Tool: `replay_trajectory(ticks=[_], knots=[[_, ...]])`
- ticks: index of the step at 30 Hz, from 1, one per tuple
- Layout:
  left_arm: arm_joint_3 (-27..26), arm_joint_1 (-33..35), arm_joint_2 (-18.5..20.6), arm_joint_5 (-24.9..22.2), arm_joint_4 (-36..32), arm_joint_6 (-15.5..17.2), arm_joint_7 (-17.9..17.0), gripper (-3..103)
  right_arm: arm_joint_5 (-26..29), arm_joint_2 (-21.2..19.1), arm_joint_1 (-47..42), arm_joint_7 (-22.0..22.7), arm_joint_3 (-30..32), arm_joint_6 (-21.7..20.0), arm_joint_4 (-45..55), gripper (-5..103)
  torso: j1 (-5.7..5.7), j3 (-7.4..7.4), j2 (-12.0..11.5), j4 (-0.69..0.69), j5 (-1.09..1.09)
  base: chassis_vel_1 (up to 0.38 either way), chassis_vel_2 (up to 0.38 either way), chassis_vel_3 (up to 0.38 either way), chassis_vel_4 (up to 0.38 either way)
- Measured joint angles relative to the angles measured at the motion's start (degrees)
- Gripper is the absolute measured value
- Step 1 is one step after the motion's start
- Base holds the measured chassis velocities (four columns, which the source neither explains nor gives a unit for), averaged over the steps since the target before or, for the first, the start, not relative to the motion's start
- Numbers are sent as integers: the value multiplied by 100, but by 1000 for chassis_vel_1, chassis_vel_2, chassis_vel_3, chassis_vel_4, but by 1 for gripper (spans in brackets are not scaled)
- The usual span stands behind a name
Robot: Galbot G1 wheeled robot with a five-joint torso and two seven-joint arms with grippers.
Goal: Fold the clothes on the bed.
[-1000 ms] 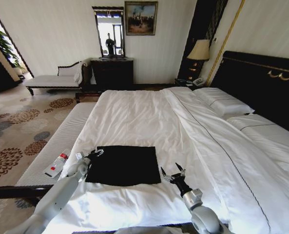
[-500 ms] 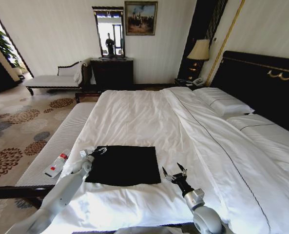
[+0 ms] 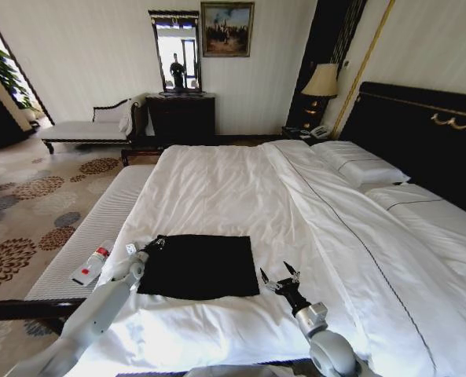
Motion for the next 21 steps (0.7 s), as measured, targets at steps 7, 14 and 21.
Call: replay_trajectory(ticks=[7, 14, 21], knots=[[-62, 180, 75, 15, -294, 5, -122, 2, 801, -40, 1037, 162, -500, -244, -417, 100, 0, 0, 0, 1, -1, 0, 0, 0, 0], [-12, 217, 78, 153, -303, -121, -233, 2, 1546, 307, 2454, 29, -1076, -647, -1320, 100, 0, 0, 0, 1, -1, 0, 0, 0, 0], [45, 213, 130, 165, -418, -122, -394, 2, 2202, 941, 3521, -261, -1407, -921, -2528, 103, 1, 1, 0, 2, -1, 0, 0, 0, 0]])
